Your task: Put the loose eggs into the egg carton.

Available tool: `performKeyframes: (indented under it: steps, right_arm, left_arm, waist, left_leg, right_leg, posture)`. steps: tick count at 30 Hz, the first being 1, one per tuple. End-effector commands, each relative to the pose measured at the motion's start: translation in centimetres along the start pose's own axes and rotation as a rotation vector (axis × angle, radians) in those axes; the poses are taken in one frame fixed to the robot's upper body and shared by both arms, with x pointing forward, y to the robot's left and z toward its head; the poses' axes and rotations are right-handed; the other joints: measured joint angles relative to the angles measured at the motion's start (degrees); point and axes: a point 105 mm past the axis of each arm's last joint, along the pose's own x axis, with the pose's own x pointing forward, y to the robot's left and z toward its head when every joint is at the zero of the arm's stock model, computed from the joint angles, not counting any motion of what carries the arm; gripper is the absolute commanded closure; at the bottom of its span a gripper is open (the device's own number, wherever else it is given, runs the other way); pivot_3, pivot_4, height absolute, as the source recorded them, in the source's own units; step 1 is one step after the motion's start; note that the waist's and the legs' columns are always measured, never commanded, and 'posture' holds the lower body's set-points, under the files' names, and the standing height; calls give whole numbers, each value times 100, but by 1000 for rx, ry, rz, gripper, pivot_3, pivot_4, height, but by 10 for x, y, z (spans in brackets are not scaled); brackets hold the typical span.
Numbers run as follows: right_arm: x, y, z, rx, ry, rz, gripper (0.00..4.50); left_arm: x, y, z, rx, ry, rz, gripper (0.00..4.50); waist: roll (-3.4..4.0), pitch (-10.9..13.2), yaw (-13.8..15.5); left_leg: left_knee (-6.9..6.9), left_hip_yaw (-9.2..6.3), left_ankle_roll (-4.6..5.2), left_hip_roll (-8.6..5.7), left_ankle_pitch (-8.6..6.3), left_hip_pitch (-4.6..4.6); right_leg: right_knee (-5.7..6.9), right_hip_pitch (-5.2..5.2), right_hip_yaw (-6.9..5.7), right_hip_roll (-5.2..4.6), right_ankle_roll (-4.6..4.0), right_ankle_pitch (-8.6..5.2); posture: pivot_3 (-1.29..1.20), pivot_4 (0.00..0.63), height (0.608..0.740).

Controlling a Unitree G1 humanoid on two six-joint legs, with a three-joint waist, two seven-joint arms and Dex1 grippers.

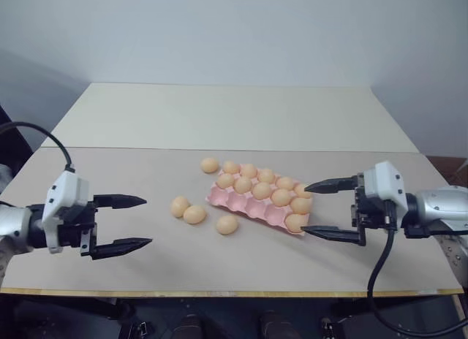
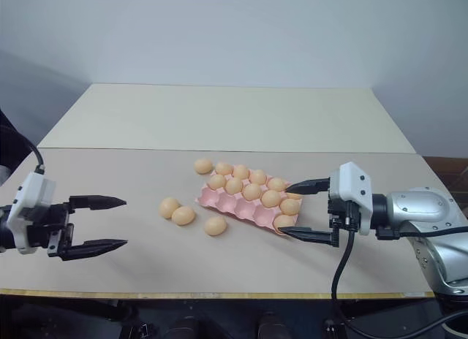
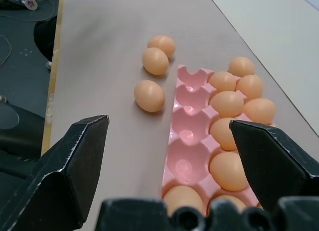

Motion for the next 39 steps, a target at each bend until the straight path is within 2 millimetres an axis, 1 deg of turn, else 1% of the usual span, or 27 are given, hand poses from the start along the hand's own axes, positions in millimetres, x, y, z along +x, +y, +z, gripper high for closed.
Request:
performKeyframes:
  steps: [1,4,7,8,12,18,24,26,29,36,39]
  right_arm:
    - [0,-3,8,-31,-14,-8,0]
    - [0,-3,8,-31,-14,-9,0]
    - [-1,-4,8,-32,-12,-14,0]
    - [-1,-4,8,-33,-11,-15,0]
    - [-4,-4,8,-33,-2,-29,0]
    - [-8,-2,8,-31,5,-60,0]
    - [-11,0,8,-30,7,-85,0]
    - [-12,0,8,-31,7,-91,0]
    - [-12,1,8,-32,7,-100,0]
    - [-13,0,8,-35,7,-110,0]
    - [-13,-1,7,-36,7,-113,0]
  left_arm:
    - [22,-3,4,65,-14,-75,25]
    - [51,-9,4,114,-27,-182,25]
    - [81,-6,3,154,-24,-232,25]
    - [88,-5,2,159,-26,-247,25]
    - [120,2,-9,218,34,-274,25]
    - [146,6,-16,257,56,-306,25]
    - [160,8,-17,295,56,-315,25]
    - [164,9,-18,281,64,-314,25]
    - [165,10,-20,302,82,-317,654]
    - [162,8,-19,313,74,-338,2994]
    - [162,9,-15,319,57,-332,2994]
  waist:
    - [0,0,16]
    - [0,0,84]
    - [0,0,131]
    - [0,0,144]
    - [0,0,145]
    - [0,0,138]
    - [0,0,140]
    - [0,0,143]
    - [0,0,132]
    - [0,0,142]
    - [0,0,142]
  left_leg:
    - [0,0,0,0,0,0]
    - [1,-1,0,-2,0,1]
    - [1,-2,0,-3,0,-1]
    - [1,-2,0,-3,1,-1]
    - [2,-4,1,-7,1,-7]
    - [2,-7,2,-7,1,-9]
    - [5,-7,2,-8,1,-10]
    - [6,-8,3,-8,2,-10]
    - [6,-8,3,-9,2,-10]
    - [8,-9,3,-9,2,-9]
    - [8,-9,3,-9,2,-8]
  right_leg:
    - [0,0,0,0,0,0]
    - [0,4,-1,0,1,0]
    - [-1,2,-1,2,0,0]
    - [0,3,-1,3,0,0]
    - [-1,0,0,3,1,0]
    - [0,-1,0,4,2,1]
    - [0,0,0,3,3,1]
    - [1,1,-1,3,3,1]
    - [0,1,0,3,4,1]
    - [2,3,-1,3,5,1]
    - [2,4,-1,3,5,1]
  posture:
    - [0,150,740]
    - [0,150,740]
    - [0,150,740]
    - [0,150,740]
    - [0,150,740]
    - [0,150,740]
    - [0,150,740]
    - [0,150,740]
    - [0,150,740]
    - [0,150,740]
    - [0,150,740]
